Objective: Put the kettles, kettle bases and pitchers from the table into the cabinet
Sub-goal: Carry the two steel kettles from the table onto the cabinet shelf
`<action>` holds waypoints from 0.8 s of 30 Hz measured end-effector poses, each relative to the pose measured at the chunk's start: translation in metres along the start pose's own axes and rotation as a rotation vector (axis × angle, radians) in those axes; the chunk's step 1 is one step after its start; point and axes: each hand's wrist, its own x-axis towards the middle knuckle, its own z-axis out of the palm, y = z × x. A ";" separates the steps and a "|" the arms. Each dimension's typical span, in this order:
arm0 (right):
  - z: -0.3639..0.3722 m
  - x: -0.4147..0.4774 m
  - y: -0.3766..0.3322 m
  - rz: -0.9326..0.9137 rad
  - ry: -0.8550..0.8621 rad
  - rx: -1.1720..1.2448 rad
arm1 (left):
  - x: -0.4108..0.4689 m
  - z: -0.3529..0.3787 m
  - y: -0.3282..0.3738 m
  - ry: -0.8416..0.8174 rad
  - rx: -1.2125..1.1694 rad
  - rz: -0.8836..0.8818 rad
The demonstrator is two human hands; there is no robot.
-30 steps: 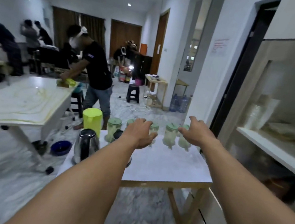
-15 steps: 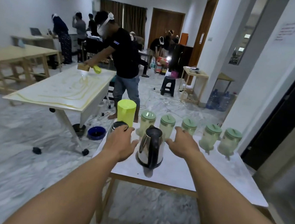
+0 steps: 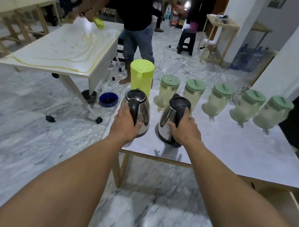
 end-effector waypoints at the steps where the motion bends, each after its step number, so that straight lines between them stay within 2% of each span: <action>1: 0.006 0.000 0.001 0.022 0.004 0.033 | 0.004 0.005 -0.003 0.000 -0.060 -0.039; 8: 0.024 0.013 0.016 0.204 0.067 0.342 | 0.029 0.019 -0.002 0.023 -0.372 -0.239; 12: 0.029 0.025 0.025 0.284 0.023 0.648 | 0.046 0.022 -0.006 -0.030 -0.507 -0.321; 15: 0.030 0.029 0.028 0.362 -0.065 0.897 | 0.053 0.026 -0.010 -0.080 -0.494 -0.306; 24: 0.044 0.025 0.021 0.218 0.004 0.780 | 0.054 0.026 -0.016 -0.104 -0.356 -0.249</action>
